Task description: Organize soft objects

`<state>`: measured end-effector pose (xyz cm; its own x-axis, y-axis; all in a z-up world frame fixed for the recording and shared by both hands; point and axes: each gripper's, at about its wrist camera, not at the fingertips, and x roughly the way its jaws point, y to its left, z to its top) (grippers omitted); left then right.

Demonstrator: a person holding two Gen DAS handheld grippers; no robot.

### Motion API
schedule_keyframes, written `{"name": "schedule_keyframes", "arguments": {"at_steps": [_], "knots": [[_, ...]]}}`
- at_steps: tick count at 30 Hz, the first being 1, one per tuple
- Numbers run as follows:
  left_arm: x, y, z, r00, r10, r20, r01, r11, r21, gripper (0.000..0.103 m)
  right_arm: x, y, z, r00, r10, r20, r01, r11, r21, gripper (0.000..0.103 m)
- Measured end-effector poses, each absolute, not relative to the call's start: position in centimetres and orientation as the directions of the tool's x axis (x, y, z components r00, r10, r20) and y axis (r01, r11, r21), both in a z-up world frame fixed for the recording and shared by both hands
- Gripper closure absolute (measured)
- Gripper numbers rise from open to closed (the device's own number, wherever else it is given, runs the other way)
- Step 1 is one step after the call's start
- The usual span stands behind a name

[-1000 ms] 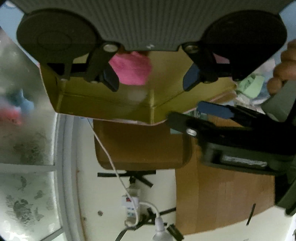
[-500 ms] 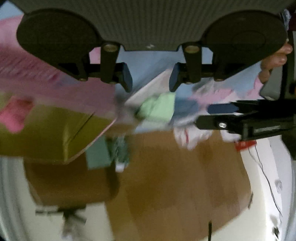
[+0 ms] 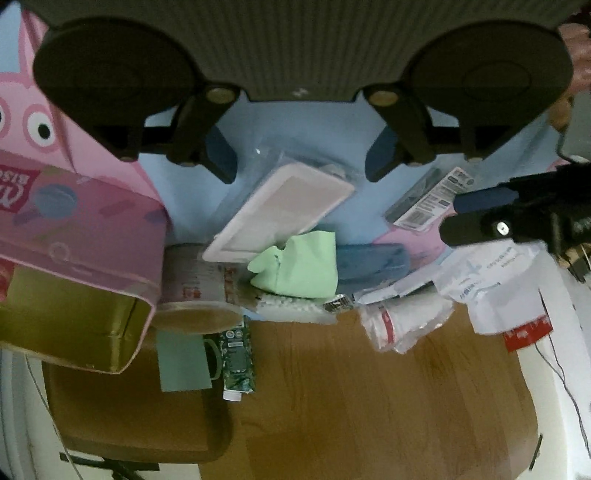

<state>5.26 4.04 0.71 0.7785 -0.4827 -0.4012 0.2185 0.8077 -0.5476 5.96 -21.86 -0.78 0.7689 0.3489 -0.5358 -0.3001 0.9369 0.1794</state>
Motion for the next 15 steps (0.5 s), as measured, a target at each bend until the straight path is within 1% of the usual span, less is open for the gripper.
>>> {"name": "schedule_keyframes", "arguments": {"at_steps": [3,7,8,11,15], "knots": [[5.2,4.4,0.6,0.775,-0.496,-0.391,0.220,0.792,-0.569,0.019,5.9,-20.7,-0.8,0.775,0.328,-0.540,-0.305,0.943,0.135,0.022],[5.2,4.1,0.7,0.773,-0.497,-0.394,0.233,0.801,-0.552,0.019,6.4,-20.1,-0.9,0.777,0.305,-0.551,-0.308,0.947,0.091,0.015],[5.0,3.9,0.7,0.775,-0.492,-0.396,0.235,0.807,-0.542,0.017,6.5,-20.1,-0.8,0.776,0.302,-0.554,-0.305,0.948,0.090,0.014],[5.0,3.7,0.9,0.783,-0.480,-0.396,0.243,0.822,-0.515,0.012,6.6,-20.2,-0.8,0.781,0.289,-0.554,-0.280,0.954,0.102,0.011],[5.1,3.7,1.1,0.785,-0.480,-0.392,0.261,0.830,-0.494,0.011,6.6,-21.0,-0.6,0.789,0.299,-0.536,-0.248,0.954,0.168,0.010]]}}
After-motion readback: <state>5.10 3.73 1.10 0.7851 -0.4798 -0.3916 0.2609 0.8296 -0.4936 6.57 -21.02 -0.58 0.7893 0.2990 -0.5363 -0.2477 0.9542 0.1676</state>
